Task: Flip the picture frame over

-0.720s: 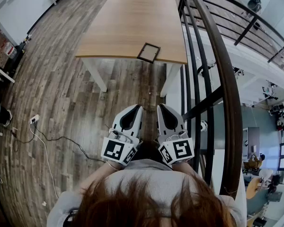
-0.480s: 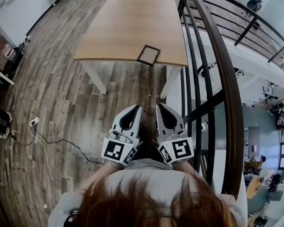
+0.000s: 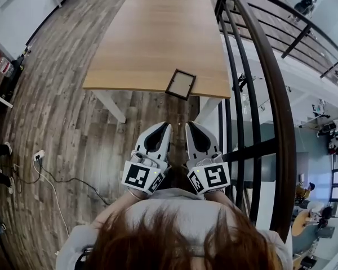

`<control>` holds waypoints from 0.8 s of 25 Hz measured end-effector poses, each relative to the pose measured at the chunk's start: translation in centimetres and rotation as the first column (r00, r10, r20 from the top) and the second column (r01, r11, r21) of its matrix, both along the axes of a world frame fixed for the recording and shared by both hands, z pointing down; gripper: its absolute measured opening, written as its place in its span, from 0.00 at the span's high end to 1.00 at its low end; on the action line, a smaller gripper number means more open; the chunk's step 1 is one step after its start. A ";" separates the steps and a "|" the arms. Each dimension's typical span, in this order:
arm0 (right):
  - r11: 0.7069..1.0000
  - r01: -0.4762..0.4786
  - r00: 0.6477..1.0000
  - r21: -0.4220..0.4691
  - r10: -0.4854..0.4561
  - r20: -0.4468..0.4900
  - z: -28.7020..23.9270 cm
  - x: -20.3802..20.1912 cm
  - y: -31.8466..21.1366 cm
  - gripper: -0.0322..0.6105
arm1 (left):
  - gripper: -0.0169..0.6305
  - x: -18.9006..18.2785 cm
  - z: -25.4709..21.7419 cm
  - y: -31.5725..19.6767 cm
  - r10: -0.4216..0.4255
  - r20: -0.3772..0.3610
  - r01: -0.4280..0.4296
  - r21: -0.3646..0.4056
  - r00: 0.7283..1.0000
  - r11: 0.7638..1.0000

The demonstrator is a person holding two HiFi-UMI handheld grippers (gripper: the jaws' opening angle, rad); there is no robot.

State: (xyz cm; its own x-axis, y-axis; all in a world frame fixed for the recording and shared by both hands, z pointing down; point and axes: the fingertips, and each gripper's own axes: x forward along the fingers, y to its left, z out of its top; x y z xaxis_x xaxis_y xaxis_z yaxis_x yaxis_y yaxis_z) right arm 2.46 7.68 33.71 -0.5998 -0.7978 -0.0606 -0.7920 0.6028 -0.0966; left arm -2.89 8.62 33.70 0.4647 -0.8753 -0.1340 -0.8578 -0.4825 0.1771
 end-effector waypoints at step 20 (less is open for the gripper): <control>0.994 -0.111 0.993 -0.020 0.112 0.029 -1.8 -1.6 -16.5 0.92 | 0.96 -1.8 -0.6 -16.9 0.100 0.021 -0.099 -0.031 0.995 0.995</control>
State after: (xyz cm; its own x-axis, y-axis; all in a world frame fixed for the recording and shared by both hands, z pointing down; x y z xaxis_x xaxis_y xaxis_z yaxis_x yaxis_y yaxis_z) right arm 0.86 -8.81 31.87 -0.5054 -0.8607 -0.0617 -0.8507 0.5090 -0.1316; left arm -4.65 -8.29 33.07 0.5521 -0.8281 -0.0972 -0.8099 -0.5603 0.1736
